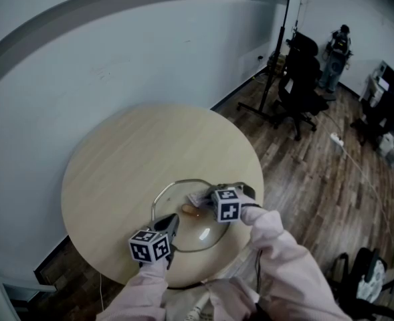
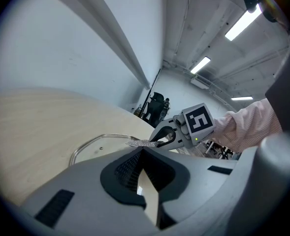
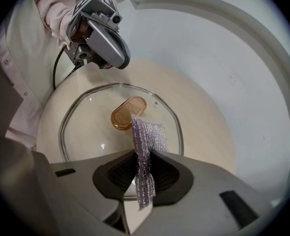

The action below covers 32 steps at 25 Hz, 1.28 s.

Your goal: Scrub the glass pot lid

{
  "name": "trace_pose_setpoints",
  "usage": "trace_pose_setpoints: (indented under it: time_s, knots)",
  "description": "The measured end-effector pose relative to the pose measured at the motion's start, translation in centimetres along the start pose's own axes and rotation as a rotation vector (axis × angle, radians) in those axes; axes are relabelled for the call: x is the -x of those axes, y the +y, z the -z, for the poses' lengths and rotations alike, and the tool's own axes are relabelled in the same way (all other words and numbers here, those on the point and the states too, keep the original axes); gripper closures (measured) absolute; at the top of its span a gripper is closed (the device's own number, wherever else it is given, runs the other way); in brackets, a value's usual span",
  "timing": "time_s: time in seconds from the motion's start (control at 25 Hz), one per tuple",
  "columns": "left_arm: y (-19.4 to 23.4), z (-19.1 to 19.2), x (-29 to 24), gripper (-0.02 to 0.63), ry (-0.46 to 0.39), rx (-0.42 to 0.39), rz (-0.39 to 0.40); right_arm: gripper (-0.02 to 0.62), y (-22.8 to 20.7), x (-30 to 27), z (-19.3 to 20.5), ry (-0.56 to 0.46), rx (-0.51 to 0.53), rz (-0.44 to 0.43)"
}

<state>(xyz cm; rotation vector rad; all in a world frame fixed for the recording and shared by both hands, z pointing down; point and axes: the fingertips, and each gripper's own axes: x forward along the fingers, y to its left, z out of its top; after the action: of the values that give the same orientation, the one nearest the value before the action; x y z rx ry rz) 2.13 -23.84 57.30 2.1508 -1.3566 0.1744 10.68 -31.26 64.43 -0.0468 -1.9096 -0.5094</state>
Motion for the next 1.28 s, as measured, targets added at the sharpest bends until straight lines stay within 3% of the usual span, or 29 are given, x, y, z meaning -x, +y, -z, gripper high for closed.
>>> trace_pose_setpoints:
  time_s: [0.48, 1.28]
  knots:
    - [-0.3, 0.1, -0.1, 0.609, 0.034, -0.025, 0.045, 0.508, 1.5, 0.7, 0.2, 0.009, -0.046, -0.022]
    - [-1.9, 2.2, 0.1, 0.609, 0.113, -0.042, 0.172, 0.508, 4.3, 2.0, 1.4, 0.055, -0.295, 0.037]
